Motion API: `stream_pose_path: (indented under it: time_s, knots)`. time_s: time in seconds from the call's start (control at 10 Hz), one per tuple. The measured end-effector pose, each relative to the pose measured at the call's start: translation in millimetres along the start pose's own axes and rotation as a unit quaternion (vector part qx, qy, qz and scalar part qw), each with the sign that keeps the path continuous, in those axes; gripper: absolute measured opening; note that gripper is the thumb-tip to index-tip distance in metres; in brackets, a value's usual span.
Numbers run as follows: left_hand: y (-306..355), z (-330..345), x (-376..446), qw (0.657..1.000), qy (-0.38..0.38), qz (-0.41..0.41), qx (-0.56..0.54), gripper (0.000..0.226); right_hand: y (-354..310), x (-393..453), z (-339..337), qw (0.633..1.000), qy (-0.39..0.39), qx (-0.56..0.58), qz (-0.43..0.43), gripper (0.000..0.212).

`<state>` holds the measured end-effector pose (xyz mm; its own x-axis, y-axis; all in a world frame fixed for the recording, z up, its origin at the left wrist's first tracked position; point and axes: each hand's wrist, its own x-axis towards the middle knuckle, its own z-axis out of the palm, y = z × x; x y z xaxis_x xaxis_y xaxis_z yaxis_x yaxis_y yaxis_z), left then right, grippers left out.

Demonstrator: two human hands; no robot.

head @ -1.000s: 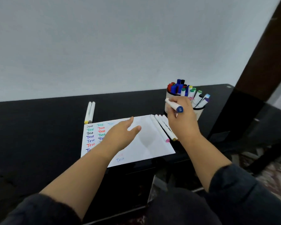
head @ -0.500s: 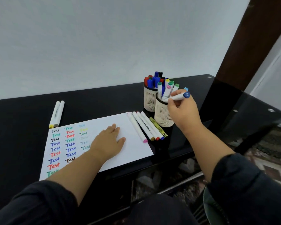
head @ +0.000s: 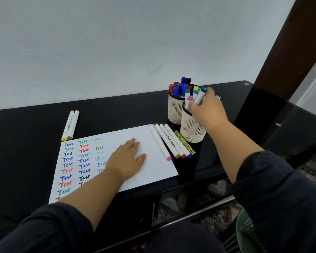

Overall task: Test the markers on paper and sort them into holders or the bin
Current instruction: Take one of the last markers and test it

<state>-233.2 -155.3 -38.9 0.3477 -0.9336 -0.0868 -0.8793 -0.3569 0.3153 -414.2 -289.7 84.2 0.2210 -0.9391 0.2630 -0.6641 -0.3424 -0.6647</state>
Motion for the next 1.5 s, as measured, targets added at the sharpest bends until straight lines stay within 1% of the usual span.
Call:
stream_pose_path:
  time_s: [0.1, 0.2, 0.3, 0.4, 0.5, 0.6, 0.7, 0.8, 0.9, 1.0, 1.1, 1.2, 1.3, 1.5]
  knots:
    - [-0.4, 0.2, 0.3, 1.0, 0.001, 0.001, 0.004, 0.06, 3.2, -7.5, 1.6, 0.997, 0.043, 0.064, -0.015, 0.04]
    - [-1.0, 0.8, 1.4, 1.0, 0.003, 0.002, 0.005, 0.06, 5.9, -8.5, 1.1, 0.998, 0.039, 0.049, -0.033, 0.038]
    - [-1.8, 1.4, 2.4, 1.0, 0.0, 0.0, 0.008, 0.061, 7.5, -5.1, 1.4, 0.999, -0.004, -0.019, -0.049, 0.032]
    - [-1.6, 1.8, 2.0, 1.0, -0.004, -0.001, 0.008, 0.061, 7.8, -2.4, 4.4, 0.995, -0.009, -0.077, -0.069, 0.032]
    - [-2.3, 1.6, 2.3, 1.0, -0.008, -0.002, 0.012, 0.061, 6.7, -0.9, 5.4, 0.993, -0.007, -0.092, -0.079, 0.041]
    - [-0.6, -0.2, 1.2, 1.0, -0.011, 0.0, 0.021, 0.061, 7.1, -1.4, 4.6, 0.992, -0.002, -0.091, -0.088, 0.042]
    - [2.9, -3.0, -0.7, 0.999, -0.021, 0.007, 0.041, 0.06, 7.6, -1.8, 3.6, 0.988, 0.005, -0.098, -0.121, 0.035]
    - [3.7, -6.9, 0.4, 0.998, -0.043, 0.012, 0.052, 0.061, 4.2, 0.7, 0.5, 0.972, 0.015, -0.165, -0.166, 0.031]
    - [2.5, -14.7, 0.3, 0.998, -0.056, -0.002, 0.039, 0.058, -1.9, 3.9, -3.2, 0.941, 0.017, -0.258, -0.218, 0.032]
    - [-6.2, -22.1, -2.5, 0.998, -0.053, -0.021, 0.019, 0.057, -10.3, 4.8, -4.3, 0.906, 0.003, -0.334, -0.261, 0.033]
    - [-22.1, -29.9, -5.2, 0.997, -0.061, -0.043, 0.025, 0.057, -19.9, 5.2, -2.1, 0.878, -0.02, -0.378, -0.294, 0.034]
    - [-40.9, -38.7, -10.5, 0.994, -0.071, -0.074, 0.048, 0.057, -32.3, 5.7, 10.0, 0.859, -0.012, -0.386, -0.335, 0.029]
    - [-65.8, -43.5, -17.8, 0.993, -0.057, -0.09, 0.047, 0.056, -42.8, 7.2, 31.6, 0.855, 0.014, -0.342, -0.389, 0.017]
    - [-107.5, -59.0, -36.1, 0.991, -0.043, -0.124, 0.031, 0.055, -70.4, 8.1, 77.8, 0.841, -0.011, -0.285, -0.46, 0.016]
